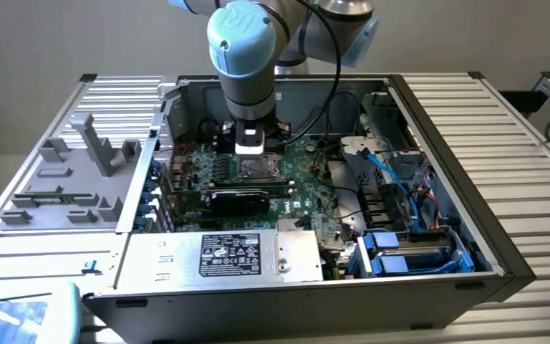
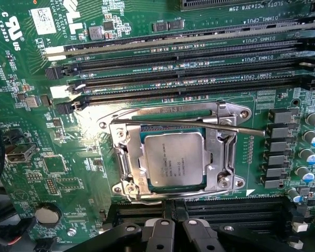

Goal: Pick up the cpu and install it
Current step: 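Install the first cpu locking lever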

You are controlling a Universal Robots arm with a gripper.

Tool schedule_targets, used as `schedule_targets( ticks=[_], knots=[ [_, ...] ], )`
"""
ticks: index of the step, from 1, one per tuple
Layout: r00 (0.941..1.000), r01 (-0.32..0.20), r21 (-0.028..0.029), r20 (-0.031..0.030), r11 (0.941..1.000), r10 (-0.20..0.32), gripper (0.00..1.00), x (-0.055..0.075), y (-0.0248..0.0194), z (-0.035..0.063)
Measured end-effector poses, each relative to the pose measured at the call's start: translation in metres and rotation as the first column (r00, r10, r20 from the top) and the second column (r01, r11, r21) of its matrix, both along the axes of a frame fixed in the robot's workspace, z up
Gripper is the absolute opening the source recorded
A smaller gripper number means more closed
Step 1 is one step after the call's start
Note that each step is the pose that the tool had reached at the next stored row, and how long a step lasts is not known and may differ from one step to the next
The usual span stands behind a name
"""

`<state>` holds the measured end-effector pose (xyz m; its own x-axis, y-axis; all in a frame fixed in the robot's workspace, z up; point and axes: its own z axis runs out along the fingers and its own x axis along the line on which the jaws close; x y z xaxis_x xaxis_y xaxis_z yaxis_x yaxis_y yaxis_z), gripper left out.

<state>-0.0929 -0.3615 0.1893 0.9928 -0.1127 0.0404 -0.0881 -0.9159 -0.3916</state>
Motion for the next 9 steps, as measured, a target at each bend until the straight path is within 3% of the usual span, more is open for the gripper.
schedule_targets(
  ticks=[9],
  knots=[
    [1.0000, 0.000, -0.0001, 0.0000, 1.0000, 0.000, 0.12, 0.0000, 0.0000, -0.0001]
  ],
)
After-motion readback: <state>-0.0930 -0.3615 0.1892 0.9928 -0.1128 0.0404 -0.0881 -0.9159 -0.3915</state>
